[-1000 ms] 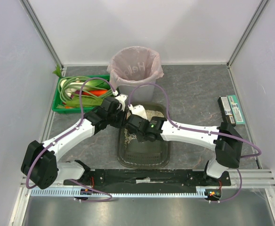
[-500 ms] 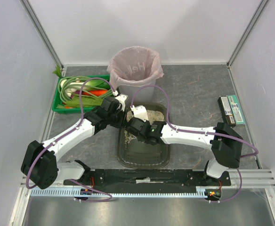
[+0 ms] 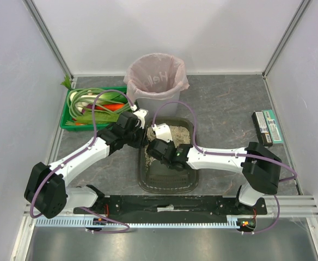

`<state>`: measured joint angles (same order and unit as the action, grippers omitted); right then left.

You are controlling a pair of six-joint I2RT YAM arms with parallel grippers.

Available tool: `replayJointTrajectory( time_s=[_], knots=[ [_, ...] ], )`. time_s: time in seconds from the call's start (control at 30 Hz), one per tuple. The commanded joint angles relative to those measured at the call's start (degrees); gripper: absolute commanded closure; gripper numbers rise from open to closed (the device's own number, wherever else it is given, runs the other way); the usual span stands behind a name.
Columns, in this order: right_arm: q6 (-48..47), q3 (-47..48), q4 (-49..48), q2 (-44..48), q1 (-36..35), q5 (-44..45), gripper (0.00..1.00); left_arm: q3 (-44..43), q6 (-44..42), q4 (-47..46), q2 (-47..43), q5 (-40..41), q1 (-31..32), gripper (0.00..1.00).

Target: Clean the litter box

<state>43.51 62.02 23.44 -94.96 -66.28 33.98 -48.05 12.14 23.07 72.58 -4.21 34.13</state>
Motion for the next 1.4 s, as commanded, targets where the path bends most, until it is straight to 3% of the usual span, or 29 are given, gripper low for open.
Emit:
replayJointTrajectory(
  time_s=[0.0, 0.2, 0.5, 0.6, 0.93, 1.37],
  knots=[
    [-1.5, -1.1, -10.0, -0.5, -0.2, 3.8, 1.0, -1.5, 1.7, -1.3, -0.7, -5.2, 1.0, 0.62],
    [-5.4, -6.8, -18.8, 0.9, -0.8, 3.4, 1.0, -1.5, 1.7, -1.3, -0.9, -5.4, 1.0, 0.62],
    [-7.6, -9.8, -18.9, 5.4, -2.7, 5.8, 1.0, -2.0, 1.4, -0.7, -2.0, -2.3, 1.0, 0.59],
    [-7.1, -9.7, -16.7, 6.4, -3.0, 4.6, 1.0, -2.0, 1.1, -0.7, -2.7, -1.5, 1.0, 0.52],
    [-4.7, -11.0, -10.2, 10.7, -3.7, 4.3, 1.0, -1.3, -1.1, -0.6, -6.6, 3.2, 1.0, 0.12],
    [-5.6, -14.5, -6.8, 19.1, -4.2, 4.9, 1.0, 0.3, -1.3, -2.9, -12.1, 6.6, 0.9, 0.09]
  ],
)
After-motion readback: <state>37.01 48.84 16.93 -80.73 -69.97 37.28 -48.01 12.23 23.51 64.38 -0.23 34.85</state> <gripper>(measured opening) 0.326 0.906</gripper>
